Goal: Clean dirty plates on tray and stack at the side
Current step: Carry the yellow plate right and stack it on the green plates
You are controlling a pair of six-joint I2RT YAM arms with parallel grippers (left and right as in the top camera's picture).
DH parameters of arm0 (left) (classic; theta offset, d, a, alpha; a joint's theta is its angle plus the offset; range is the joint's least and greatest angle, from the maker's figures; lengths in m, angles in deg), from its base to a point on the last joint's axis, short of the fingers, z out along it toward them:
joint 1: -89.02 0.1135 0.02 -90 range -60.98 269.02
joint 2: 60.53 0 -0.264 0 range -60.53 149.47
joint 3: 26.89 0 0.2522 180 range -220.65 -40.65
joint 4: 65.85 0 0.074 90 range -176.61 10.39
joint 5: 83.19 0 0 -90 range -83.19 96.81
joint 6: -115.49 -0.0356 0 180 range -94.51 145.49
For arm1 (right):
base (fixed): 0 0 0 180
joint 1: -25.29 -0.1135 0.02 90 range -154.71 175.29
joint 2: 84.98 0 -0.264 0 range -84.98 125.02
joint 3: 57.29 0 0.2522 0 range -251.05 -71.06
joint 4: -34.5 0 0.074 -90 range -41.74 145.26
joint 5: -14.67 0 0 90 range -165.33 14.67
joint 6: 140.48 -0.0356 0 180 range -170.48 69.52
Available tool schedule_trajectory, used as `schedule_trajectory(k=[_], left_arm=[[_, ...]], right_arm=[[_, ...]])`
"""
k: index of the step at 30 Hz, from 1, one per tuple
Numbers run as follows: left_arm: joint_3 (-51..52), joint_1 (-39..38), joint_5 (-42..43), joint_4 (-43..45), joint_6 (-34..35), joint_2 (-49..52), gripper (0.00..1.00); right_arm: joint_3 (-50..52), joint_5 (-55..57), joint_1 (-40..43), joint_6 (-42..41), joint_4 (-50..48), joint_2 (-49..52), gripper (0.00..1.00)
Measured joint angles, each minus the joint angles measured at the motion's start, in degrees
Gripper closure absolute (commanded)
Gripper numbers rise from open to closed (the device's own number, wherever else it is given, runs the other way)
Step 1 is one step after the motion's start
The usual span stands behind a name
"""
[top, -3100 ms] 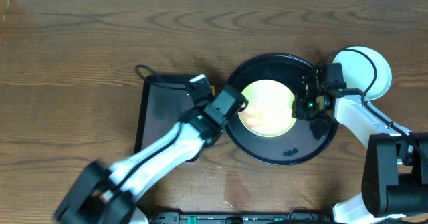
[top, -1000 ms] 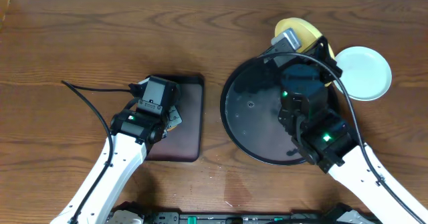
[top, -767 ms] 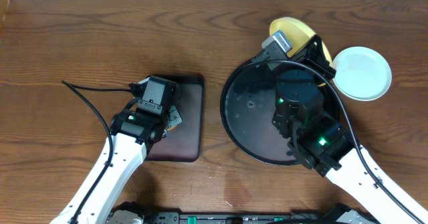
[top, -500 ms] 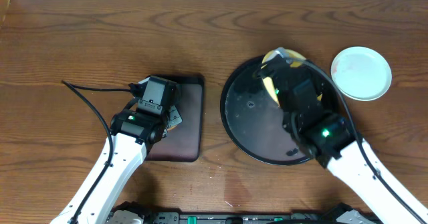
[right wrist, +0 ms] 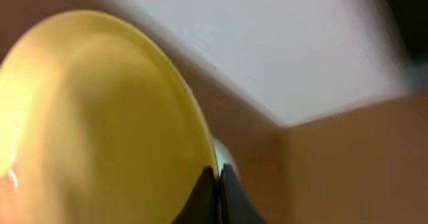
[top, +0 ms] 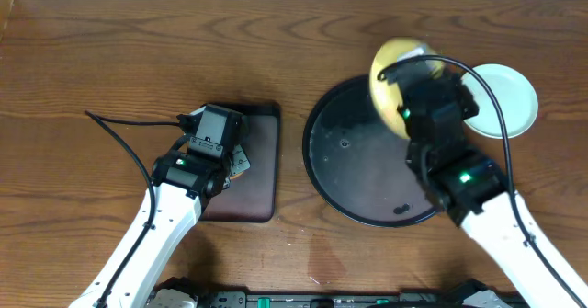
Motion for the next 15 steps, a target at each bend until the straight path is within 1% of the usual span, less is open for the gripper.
schedule_trajectory(k=[1, 3, 7, 10, 13, 15], left_arm=[[0.0, 0.0, 0.1, 0.0, 0.0, 0.0, 0.93], [0.0, 0.0, 0.2, 0.0, 0.0, 0.0, 0.93], [0.0, 0.0, 0.2, -0.3, 0.0, 0.0, 0.93], [0.0, 0.0, 0.2, -0.5, 0.0, 0.0, 0.93], [0.0, 0.0, 0.2, -0.5, 0.0, 0.0, 0.92], [0.0, 0.0, 0.2, -0.5, 0.0, 0.0, 0.92]], right_arm=[[0.0, -4.5, 1.8, -1.1, 2.4, 1.3, 0.99], [0.3, -10.7, 5.3, -5.7, 3.8, 4.4, 0.99], [1.0, -16.9, 12.7, -17.4, 2.5, 6.3, 0.99], [1.0, -20.9, 21.0, -25.9, 0.1, 5.4, 0.99], [1.0, -25.7, 32.6, -34.6, -0.4, 4.9, 0.99], [1.0, -28.5, 39.1, -38.4, -0.3, 5.2, 0.99]])
